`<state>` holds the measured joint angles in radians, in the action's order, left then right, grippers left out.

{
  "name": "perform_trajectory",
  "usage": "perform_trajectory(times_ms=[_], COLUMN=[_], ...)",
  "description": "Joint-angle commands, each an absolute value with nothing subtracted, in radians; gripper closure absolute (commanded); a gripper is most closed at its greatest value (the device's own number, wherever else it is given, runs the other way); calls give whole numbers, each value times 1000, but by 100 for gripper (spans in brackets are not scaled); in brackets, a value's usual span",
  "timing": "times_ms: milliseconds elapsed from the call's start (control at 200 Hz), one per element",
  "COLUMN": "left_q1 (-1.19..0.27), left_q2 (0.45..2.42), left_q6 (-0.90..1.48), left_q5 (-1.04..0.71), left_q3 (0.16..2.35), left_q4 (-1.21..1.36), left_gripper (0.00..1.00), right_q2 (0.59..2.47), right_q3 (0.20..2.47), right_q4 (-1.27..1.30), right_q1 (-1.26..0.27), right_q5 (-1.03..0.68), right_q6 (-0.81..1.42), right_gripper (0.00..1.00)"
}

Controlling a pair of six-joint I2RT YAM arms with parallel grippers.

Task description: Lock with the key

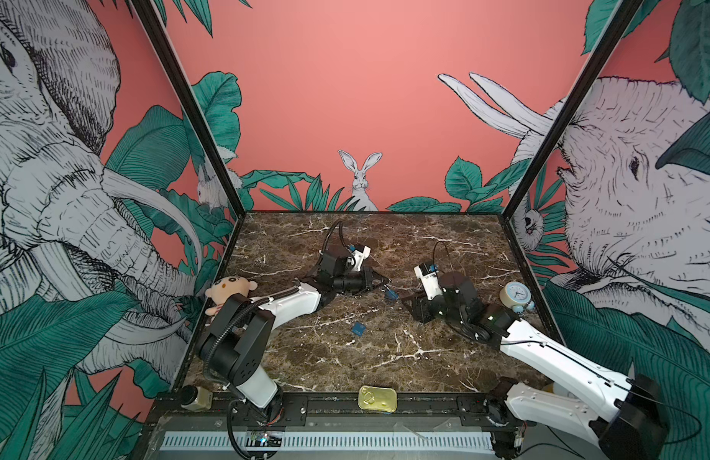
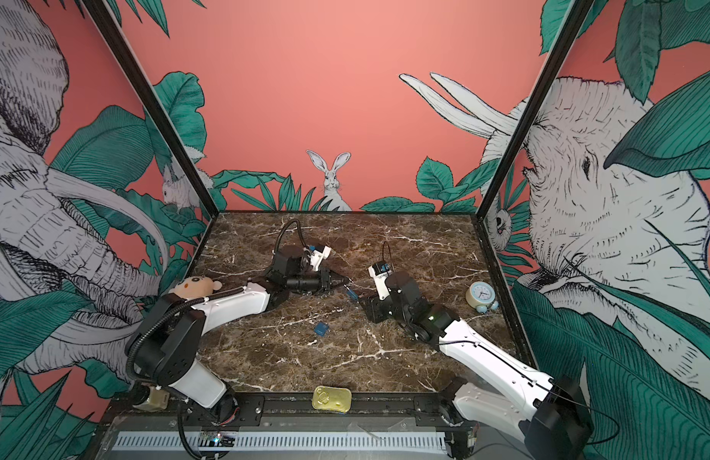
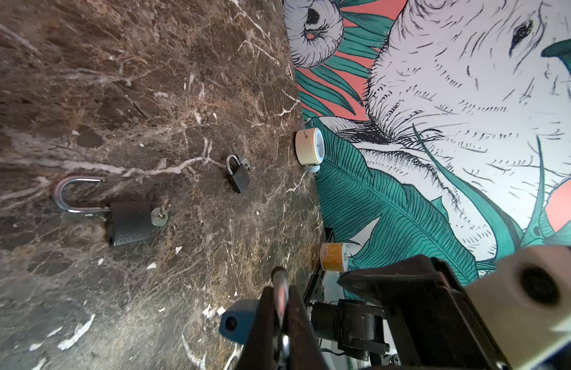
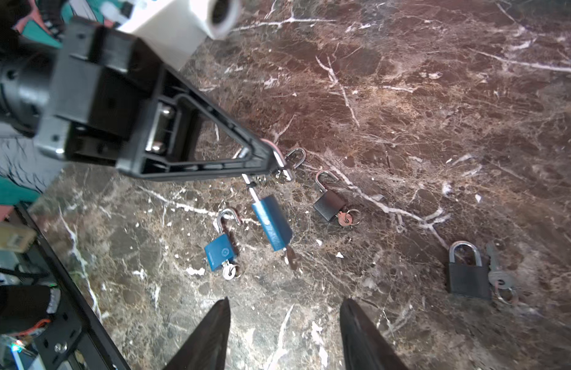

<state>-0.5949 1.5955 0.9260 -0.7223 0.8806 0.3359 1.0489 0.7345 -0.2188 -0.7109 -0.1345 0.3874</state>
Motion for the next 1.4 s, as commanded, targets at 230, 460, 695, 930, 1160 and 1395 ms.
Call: perform_trajectory(times_ms=[230,460,695,930,1160,1395], left_q1=[-601,-604,-610,-616,-620,-621], left_q2=[1522,1509,1509,1515,1519,1526], left_q6=[954,961,959,950,948,947], left_q5=[-739,-739,-757,-768,-777,-782], left_q3=[940,947,968,991,1000,1006], left_q4=[341,326,292,267,258,259], left_gripper=[100,100,100,100,100,100], right_q2=[1042,1092,1144,1207,1222,1226], right_q3=[655,679,706,740,748,753], right_q4=[24,53,70,90,97,89], right_q1=[-698,-698,-698,-698,-698,-698], right_q5=[-179,-185,-179,-198,-200,-195], right_q6=[437,411,372,351,344,341], right_gripper=[54,56,57,64,71,81])
